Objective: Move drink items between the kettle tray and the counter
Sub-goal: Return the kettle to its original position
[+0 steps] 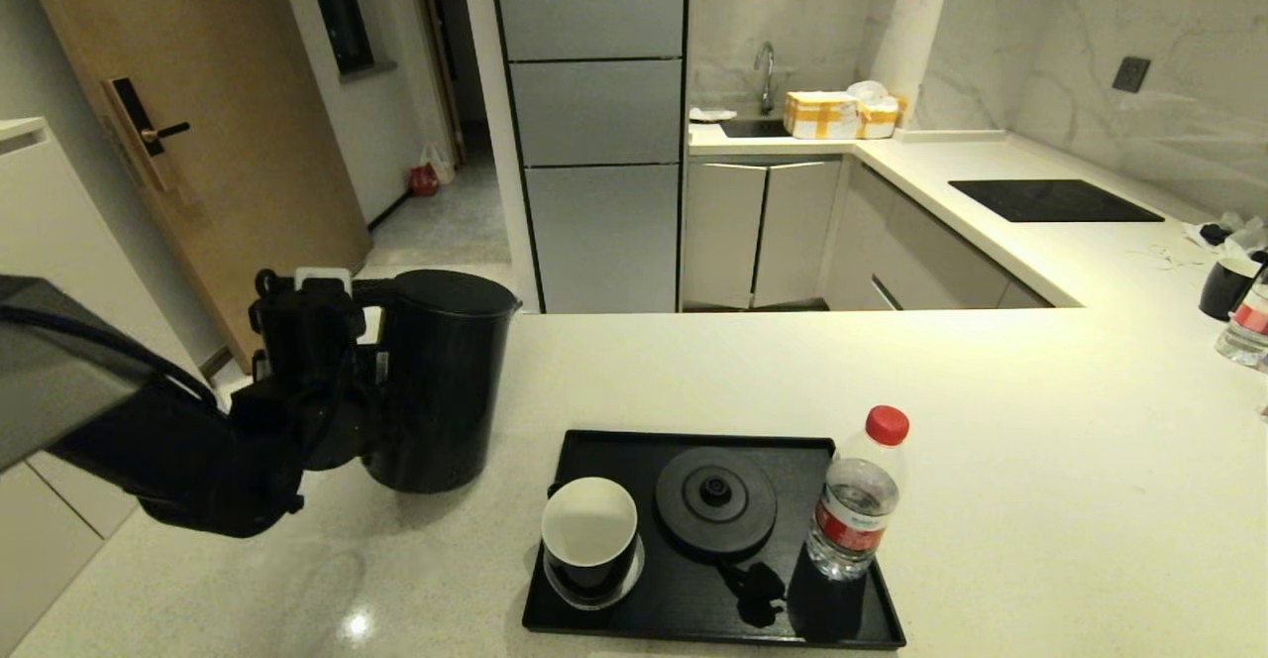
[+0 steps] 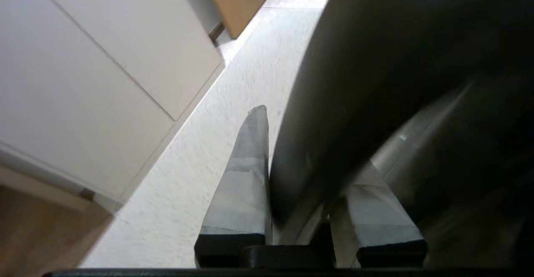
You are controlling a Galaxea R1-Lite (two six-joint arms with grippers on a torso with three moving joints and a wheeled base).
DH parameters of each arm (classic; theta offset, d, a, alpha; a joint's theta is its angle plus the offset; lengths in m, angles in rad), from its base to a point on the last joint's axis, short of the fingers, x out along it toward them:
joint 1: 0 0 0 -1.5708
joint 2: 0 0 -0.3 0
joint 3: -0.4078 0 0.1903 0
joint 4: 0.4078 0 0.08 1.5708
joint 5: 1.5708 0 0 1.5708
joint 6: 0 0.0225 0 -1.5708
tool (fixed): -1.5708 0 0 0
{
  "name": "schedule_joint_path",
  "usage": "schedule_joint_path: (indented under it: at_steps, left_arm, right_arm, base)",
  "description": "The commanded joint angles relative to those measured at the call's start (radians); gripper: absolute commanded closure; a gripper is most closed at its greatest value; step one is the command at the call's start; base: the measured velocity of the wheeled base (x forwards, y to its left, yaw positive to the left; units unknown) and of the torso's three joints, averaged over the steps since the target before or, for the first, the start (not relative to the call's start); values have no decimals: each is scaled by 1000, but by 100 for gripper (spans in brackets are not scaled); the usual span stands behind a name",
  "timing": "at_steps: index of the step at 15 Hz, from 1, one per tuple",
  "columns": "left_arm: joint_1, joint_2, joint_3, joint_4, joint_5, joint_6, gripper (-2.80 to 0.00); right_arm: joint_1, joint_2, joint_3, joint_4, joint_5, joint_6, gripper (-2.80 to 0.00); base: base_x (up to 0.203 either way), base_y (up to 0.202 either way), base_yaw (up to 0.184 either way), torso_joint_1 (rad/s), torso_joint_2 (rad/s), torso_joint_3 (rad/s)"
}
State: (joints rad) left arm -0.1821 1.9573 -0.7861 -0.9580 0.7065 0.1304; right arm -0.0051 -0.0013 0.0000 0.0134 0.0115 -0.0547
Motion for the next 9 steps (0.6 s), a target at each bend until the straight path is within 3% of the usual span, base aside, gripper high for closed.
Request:
schedule_joint_path:
  at_steps: [1, 6, 9]
  left_arm:
    - [-19, -116, -27, 39, -8, -6, 0]
    - [-24, -126, -38, 40, -8, -11, 0]
    - [-48, -125, -101, 83, -8, -11, 0]
  right_arm:
    - [-1, 1, 2, 0, 1, -1, 0]
    - [-1, 1, 2, 0, 1, -1, 0]
    - [0, 1, 2, 0, 1, -1, 0]
  base:
    - [0, 0, 0, 0, 0, 0]
    - [0, 0, 0, 0, 0, 0]
    - [0, 0, 0, 0, 0, 0]
